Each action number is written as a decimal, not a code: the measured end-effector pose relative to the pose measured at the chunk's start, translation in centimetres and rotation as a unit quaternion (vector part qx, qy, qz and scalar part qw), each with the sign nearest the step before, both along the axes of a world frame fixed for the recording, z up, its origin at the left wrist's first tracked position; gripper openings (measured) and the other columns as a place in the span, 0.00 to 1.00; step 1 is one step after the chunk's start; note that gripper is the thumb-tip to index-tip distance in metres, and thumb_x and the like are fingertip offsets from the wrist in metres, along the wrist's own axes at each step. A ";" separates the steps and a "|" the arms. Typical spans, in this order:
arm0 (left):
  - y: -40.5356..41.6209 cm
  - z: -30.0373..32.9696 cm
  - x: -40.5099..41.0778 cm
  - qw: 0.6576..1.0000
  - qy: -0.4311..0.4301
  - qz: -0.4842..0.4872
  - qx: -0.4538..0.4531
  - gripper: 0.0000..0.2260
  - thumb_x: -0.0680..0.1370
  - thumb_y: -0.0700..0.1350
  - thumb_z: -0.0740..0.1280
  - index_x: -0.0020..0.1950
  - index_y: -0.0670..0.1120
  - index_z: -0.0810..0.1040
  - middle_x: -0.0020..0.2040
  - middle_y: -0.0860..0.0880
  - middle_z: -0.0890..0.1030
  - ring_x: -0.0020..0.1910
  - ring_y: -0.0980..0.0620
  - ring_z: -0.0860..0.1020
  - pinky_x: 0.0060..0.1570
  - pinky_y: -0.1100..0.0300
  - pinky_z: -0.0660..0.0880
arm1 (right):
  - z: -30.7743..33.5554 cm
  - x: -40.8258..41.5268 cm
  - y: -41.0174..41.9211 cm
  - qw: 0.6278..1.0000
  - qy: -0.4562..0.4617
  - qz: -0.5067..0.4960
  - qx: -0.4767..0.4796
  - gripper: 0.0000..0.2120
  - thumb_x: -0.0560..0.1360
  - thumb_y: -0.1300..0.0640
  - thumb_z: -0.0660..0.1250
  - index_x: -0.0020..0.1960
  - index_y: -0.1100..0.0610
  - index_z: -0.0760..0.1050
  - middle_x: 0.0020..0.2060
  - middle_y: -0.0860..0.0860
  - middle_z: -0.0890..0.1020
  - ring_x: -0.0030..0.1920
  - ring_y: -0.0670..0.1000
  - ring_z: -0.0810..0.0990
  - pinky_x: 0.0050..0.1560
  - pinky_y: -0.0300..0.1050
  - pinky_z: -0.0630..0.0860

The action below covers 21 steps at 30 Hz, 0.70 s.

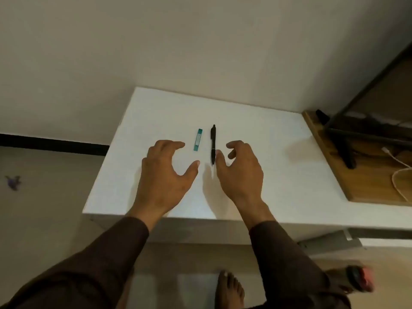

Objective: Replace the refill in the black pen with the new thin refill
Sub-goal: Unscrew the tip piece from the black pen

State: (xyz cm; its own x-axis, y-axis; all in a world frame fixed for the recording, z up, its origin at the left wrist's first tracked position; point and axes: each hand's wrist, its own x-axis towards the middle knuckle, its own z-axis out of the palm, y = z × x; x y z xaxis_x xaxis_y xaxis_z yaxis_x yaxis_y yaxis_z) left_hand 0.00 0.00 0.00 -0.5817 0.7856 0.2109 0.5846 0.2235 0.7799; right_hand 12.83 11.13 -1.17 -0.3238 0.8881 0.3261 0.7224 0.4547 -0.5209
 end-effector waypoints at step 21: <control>1.2 0.1 1.0 0.985 -0.135 -0.105 0.027 0.17 0.78 0.52 0.72 0.66 0.52 0.81 0.51 0.65 0.81 0.49 0.63 0.82 0.50 0.67 0.80 | 3.3 0.8 -2.6 0.933 0.245 0.034 -0.261 0.08 0.79 0.51 0.70 0.42 0.50 0.83 0.35 0.47 0.87 0.33 0.45 0.86 0.32 0.30 0.77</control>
